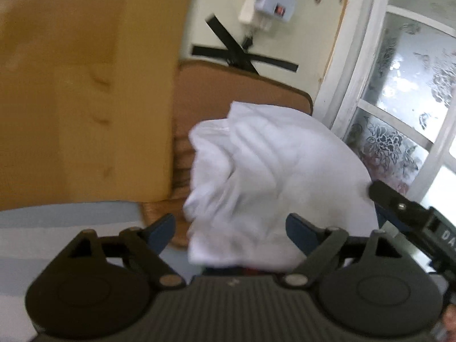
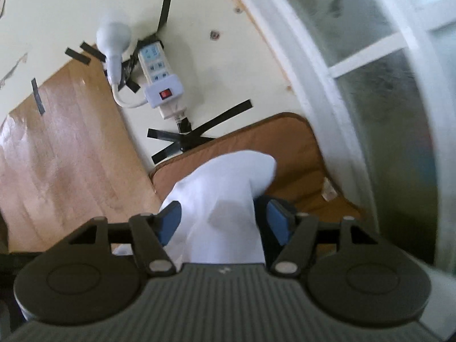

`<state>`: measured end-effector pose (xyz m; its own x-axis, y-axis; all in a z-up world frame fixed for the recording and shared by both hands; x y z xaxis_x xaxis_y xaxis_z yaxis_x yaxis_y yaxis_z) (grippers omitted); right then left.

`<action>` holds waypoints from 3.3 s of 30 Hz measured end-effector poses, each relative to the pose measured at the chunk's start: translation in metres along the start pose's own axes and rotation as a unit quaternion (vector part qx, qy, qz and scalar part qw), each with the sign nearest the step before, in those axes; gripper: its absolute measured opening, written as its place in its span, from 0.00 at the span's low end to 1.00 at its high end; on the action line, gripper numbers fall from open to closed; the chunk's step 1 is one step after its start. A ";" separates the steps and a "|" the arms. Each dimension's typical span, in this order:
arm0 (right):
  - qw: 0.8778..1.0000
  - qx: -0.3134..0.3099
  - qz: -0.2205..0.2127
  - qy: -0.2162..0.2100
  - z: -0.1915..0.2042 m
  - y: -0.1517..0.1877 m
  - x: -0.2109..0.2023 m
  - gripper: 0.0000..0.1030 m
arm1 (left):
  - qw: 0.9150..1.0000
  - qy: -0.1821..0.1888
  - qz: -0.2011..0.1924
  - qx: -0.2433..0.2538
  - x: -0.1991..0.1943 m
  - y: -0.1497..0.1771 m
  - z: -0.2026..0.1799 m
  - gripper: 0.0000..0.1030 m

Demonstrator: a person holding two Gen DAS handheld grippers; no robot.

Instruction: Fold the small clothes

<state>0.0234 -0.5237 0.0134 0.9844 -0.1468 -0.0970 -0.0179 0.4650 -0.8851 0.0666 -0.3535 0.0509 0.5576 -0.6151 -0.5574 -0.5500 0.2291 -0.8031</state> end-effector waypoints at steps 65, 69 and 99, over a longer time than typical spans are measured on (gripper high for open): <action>0.990 0.076 0.070 0.096 0.062 0.159 -0.103 0.80 | 0.977 -0.191 -0.020 0.094 -0.129 0.191 0.045 1.00; 0.990 0.079 0.067 0.094 0.062 0.159 -0.104 0.80 | 0.976 -0.194 -0.021 0.092 -0.130 0.191 0.047 1.00; 0.989 0.101 0.051 0.093 0.059 0.160 -0.109 0.84 | 0.972 -0.217 -0.038 0.085 -0.138 0.192 0.052 1.00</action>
<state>-0.0762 -0.3814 -0.0906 0.9297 -0.2394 -0.2799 -0.0615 0.6484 -0.7588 -0.0836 -0.1852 -0.0378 0.8226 -0.2674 -0.5019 -0.4067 0.3403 -0.8478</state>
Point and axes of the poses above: each gripper's, at about its wrist camera, not at the fingertips, and x roughly the way its jaws point, z to its left, y to its underside, the point moved 2 cm from there along x, roughly the way its jaws point, and after that the axes turned 3 degrees about z, right-handed, at the moved point
